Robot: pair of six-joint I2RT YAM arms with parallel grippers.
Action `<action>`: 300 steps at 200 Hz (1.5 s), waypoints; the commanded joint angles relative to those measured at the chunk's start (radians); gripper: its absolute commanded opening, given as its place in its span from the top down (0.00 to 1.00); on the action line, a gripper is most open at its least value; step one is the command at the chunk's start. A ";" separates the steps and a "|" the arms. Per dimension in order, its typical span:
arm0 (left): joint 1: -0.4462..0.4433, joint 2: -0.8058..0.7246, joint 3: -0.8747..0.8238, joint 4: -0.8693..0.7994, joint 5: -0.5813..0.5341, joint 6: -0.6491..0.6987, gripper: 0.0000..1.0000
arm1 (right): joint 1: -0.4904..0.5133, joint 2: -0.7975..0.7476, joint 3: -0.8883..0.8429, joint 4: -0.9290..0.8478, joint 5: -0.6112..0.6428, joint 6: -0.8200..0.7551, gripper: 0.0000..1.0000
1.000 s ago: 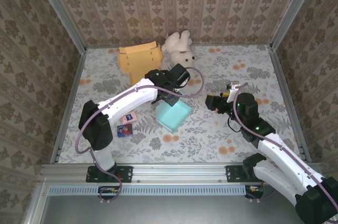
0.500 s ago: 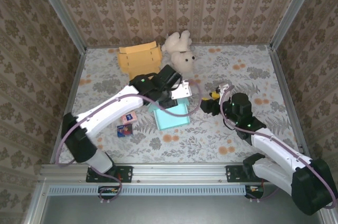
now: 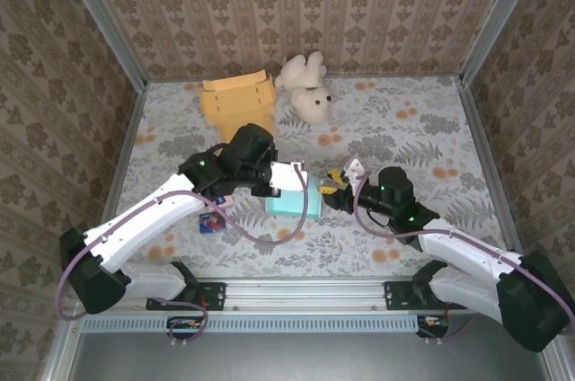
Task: Fold the paper box
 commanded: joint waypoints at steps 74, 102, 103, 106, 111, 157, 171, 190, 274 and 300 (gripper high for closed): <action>-0.031 -0.053 -0.075 0.073 0.060 0.048 1.00 | 0.050 0.049 0.028 -0.026 -0.128 -0.132 0.54; -0.041 -0.053 -0.070 0.045 0.101 0.048 1.00 | 0.059 0.036 0.031 -0.037 -0.141 -0.141 0.58; -0.042 -0.053 -0.071 0.044 0.102 0.048 1.00 | 0.059 0.035 0.031 -0.037 -0.141 -0.141 0.58; -0.042 -0.053 -0.069 0.043 0.108 0.047 1.00 | 0.060 0.034 0.031 -0.037 -0.141 -0.142 0.58; -0.043 -0.053 -0.068 0.041 0.117 0.045 1.00 | 0.061 0.032 0.030 -0.037 -0.143 -0.143 0.58; -0.062 -0.045 -0.043 -0.026 0.166 0.045 1.00 | 0.066 0.012 0.025 -0.042 -0.159 -0.155 0.59; -0.075 -0.041 -0.041 -0.037 0.161 0.050 1.00 | 0.069 0.003 0.023 -0.041 -0.167 -0.160 0.62; -0.089 -0.037 -0.038 -0.042 0.154 0.053 1.00 | 0.071 -0.008 0.021 -0.045 -0.172 -0.164 0.62; -0.126 -0.022 -0.038 -0.041 0.108 0.053 1.00 | 0.089 -0.041 0.011 -0.054 -0.192 -0.197 0.76; -0.126 -0.032 -0.051 -0.033 0.085 0.059 1.00 | 0.094 -0.037 0.007 -0.051 -0.191 -0.215 0.83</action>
